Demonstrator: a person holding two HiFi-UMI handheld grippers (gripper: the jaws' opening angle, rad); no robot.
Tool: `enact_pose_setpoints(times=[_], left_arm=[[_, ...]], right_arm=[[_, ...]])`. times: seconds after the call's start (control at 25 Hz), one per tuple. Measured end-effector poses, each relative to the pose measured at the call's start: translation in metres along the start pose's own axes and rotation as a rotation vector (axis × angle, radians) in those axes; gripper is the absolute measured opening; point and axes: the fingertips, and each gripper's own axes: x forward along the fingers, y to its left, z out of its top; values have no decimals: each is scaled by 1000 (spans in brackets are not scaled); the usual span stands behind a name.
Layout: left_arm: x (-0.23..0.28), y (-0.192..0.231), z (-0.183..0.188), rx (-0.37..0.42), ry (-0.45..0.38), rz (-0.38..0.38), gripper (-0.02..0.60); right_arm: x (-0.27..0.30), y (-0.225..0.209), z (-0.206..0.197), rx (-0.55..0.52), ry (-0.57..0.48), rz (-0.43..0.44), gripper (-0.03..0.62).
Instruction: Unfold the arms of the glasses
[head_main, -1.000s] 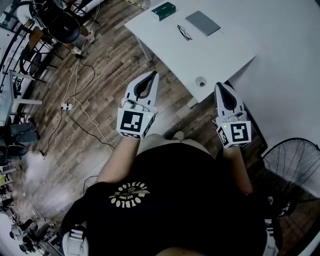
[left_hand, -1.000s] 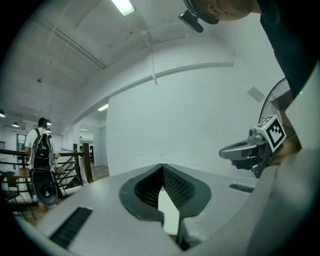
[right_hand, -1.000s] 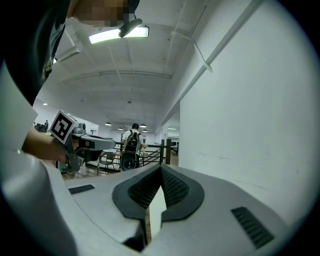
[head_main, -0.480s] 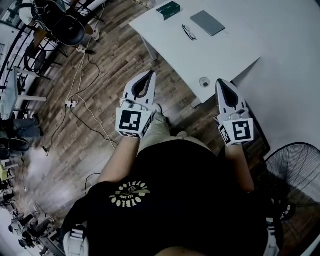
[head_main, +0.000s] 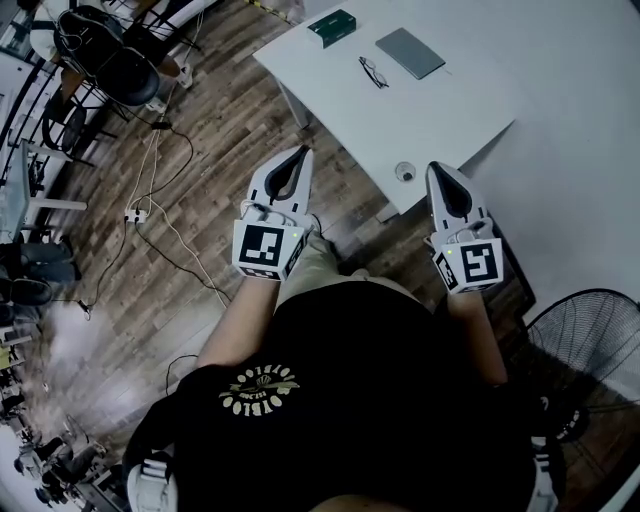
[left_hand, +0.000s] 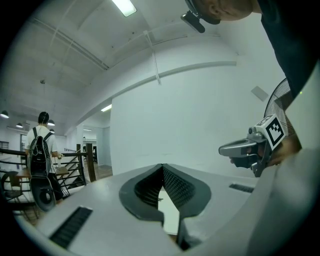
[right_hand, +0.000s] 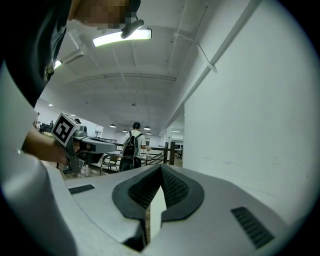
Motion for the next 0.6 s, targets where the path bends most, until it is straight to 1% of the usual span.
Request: enact_pose_setpoints(times=[0.12, 0.28, 0.36, 0.6], left_arm=[[3, 6, -8, -3, 28, -3, 6], [10, 14, -8, -6, 13, -10, 6], [12, 19, -10, -6, 19, -18, 6], [32, 32, -8, -2, 6, -57, 6]], right_arm=[[6, -1, -2, 0, 0, -1, 0], [17, 0, -1, -4, 3, -5, 0], [23, 1, 1, -5, 6, -9, -1], [43, 2, 1, -7, 11, -19, 0]])
